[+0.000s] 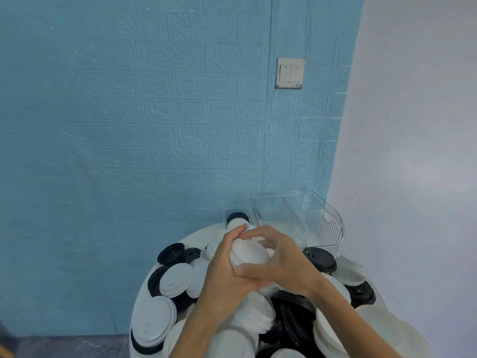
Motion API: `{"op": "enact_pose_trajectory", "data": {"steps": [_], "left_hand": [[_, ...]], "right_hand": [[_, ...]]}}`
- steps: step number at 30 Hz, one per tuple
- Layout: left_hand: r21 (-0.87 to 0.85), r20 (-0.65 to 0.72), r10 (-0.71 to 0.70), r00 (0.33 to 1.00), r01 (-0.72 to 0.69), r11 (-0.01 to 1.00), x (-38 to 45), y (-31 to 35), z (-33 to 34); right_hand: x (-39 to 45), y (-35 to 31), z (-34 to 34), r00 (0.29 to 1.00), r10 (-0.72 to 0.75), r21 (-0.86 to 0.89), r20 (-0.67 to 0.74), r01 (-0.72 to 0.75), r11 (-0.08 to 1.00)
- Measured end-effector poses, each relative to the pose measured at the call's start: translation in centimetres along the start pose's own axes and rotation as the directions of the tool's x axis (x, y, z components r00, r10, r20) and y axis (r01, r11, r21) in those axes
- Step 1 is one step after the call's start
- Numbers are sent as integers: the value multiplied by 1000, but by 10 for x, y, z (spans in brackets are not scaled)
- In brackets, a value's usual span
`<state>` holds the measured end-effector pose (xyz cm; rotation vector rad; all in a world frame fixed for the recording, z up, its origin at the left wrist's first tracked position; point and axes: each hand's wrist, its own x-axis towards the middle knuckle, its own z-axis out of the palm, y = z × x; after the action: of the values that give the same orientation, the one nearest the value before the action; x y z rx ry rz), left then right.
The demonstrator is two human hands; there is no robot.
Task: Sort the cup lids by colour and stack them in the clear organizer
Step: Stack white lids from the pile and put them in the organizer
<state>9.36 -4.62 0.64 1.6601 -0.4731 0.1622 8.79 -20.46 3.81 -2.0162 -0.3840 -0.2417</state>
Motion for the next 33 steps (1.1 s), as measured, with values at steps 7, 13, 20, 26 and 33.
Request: {"op": "enact_pose_trajectory", "data": {"steps": [7,13,20,26,33], "left_hand": [[-73,-40,-3,999,0,997,2,4,-5],[-60,-83,-7,997,2,998,1,3,-16],[-92,-101,-2,995,-7,996,1,4,-11],[-56,-89,12,996,-17,998,-2,0,-8],[-64,-92,6,996,-12,998,-3,1,-10]], "right_hand": [[-1,1,1,997,-51,57,64,47,997],[-16,43,-46,997,38,-322,-66,-58,945],[-25,71,-43,966,246,-550,79,-164,819],[-33,78,-38,990,141,-480,17,-116,869],[-37,80,-40,981,160,-547,106,-77,833]]}}
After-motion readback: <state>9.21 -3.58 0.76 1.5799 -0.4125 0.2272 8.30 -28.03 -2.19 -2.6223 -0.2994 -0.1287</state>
